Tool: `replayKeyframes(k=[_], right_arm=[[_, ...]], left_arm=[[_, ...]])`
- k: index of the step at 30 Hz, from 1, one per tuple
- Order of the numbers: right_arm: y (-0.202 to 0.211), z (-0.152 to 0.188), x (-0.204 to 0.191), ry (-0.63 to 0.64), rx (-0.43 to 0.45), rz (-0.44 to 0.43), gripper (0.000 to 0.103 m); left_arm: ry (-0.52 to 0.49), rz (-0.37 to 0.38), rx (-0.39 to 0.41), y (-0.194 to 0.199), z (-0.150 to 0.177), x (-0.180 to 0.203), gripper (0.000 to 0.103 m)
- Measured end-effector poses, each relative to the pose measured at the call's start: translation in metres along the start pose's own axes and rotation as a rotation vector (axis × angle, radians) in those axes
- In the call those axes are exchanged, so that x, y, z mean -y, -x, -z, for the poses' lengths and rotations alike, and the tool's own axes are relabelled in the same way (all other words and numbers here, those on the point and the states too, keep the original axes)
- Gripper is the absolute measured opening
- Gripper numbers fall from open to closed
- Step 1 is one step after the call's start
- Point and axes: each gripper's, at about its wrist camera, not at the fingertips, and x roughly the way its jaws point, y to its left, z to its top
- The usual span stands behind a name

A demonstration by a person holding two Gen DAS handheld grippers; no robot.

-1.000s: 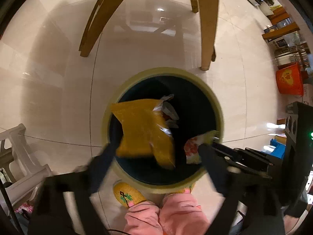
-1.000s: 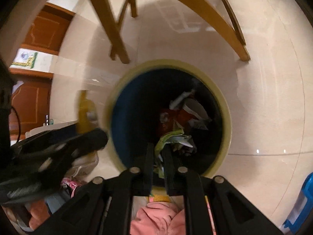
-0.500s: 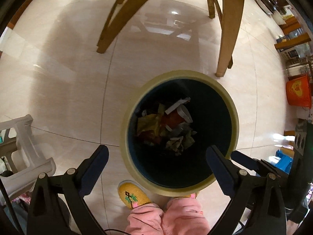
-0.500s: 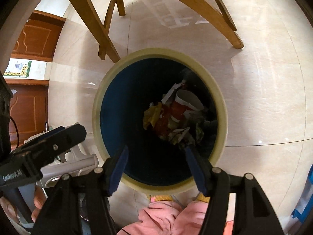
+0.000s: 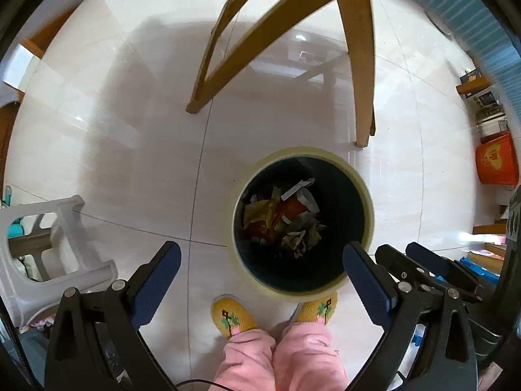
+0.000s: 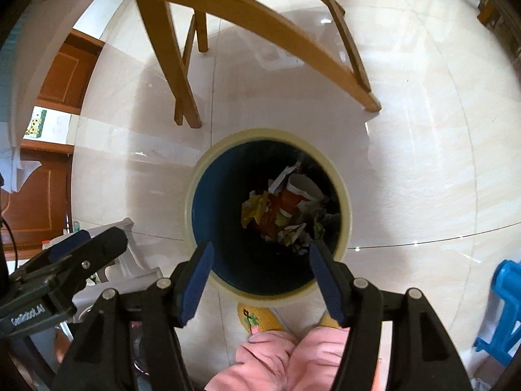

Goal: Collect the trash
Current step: 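Move both open tools back toward the boxes on the table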

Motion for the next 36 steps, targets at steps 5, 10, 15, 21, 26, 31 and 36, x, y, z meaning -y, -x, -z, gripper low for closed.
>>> replayKeyframes(k=[5, 10, 15, 21, 26, 31, 36], right_arm=[[0.045, 0.003, -0.018, -0.005, 0.005, 0.013, 0.062], [0.098, 0.010, -0.041, -0.002, 0.017, 0.006, 0.062], [0.157, 0.016, -0.071, 0.036, 0.046, 0.034, 0.062], [0.234, 0.016, -0.105, 0.110, 0.128, 0.055, 0.062], [0.304, 0.015, -0.126, 0.126, 0.235, 0.053, 0.062], [0.372, 0.018, -0.142, 0.131, 0.352, 0.051, 0.062], [0.423, 0.017, -0.160, 0.151, 0.460, 0.079, 0.062]], left_arm=[[-0.001, 0.007, 0.011, 0.052, 0.001, 0.001, 0.099], [-0.018, 0.007, 0.037, 0.112, 0.002, 0.001, 0.099], [-0.041, -0.022, 0.056, 0.170, 0.006, 0.004, 0.099], [-0.052, -0.012, 0.107, 0.247, 0.004, -0.003, 0.099], [-0.095, -0.003, 0.202, 0.320, -0.003, 0.000, 0.099], [-0.149, 0.000, 0.334, 0.392, -0.011, 0.003, 0.099], [-0.187, -0.004, 0.459, 0.455, -0.021, 0.001, 0.099]])
